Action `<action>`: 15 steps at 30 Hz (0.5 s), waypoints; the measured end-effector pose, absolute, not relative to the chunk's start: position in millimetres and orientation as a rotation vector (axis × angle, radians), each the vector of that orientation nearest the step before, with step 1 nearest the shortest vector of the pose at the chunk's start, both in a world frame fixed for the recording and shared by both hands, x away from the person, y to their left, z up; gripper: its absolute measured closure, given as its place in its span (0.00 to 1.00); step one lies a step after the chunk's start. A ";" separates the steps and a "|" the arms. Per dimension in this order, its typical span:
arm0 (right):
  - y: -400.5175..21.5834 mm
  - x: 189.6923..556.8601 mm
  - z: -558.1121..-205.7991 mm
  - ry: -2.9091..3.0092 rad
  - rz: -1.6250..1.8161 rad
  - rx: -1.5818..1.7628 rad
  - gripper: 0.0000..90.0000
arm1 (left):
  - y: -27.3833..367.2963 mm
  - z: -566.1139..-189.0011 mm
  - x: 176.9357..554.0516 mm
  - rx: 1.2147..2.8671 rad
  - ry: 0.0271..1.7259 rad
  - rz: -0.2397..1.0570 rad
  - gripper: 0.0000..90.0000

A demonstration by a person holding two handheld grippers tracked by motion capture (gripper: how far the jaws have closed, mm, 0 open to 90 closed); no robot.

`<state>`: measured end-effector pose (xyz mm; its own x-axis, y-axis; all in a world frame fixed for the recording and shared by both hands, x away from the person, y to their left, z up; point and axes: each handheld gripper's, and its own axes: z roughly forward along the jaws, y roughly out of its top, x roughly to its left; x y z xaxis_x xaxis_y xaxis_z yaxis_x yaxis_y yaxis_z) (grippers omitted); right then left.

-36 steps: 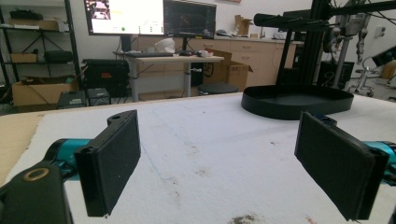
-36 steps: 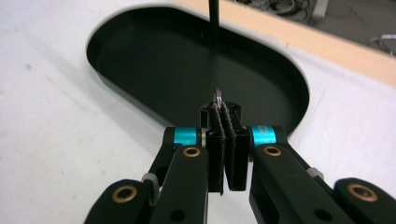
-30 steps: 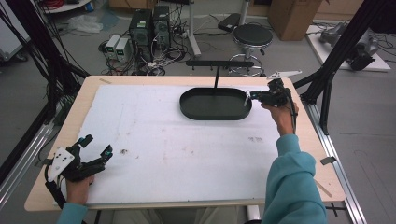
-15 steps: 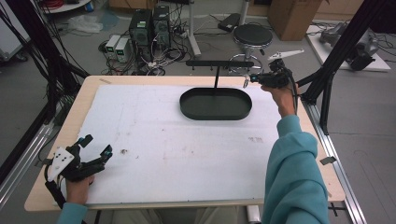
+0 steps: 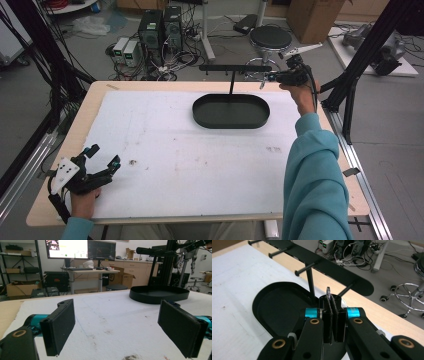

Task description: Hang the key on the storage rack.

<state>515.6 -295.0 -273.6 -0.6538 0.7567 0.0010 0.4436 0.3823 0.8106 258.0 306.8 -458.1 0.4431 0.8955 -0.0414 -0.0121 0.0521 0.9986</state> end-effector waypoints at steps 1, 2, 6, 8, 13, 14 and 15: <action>-295.5 516.8 -274.7 2.279 1.164 1.043 0.99 | 306.7 -458.1 257.9 1.341 0.872 0.845 0.16; -296.0 517.6 -275.3 2.275 1.154 1.048 0.99 | 306.6 -458.1 257.9 1.340 0.872 0.844 0.16; -296.1 519.4 -277.0 2.276 1.139 1.049 0.99 | 306.8 -458.1 258.0 1.340 0.874 0.844 0.16; -296.1 520.1 -277.5 2.272 1.147 1.052 0.99 | 306.8 -458.1 258.0 1.340 0.874 0.844 0.16; -298.3 522.9 -279.4 2.260 1.143 1.063 0.99 | 306.8 -458.1 258.0 1.340 0.874 0.844 0.16; -299.0 523.5 -279.8 2.256 1.147 1.060 0.99 | 306.8 -458.1 258.0 1.340 0.874 0.844 0.16; -299.2 523.8 -280.0 2.254 1.150 1.064 0.99 | 306.8 -458.1 258.0 1.340 0.874 0.844 0.16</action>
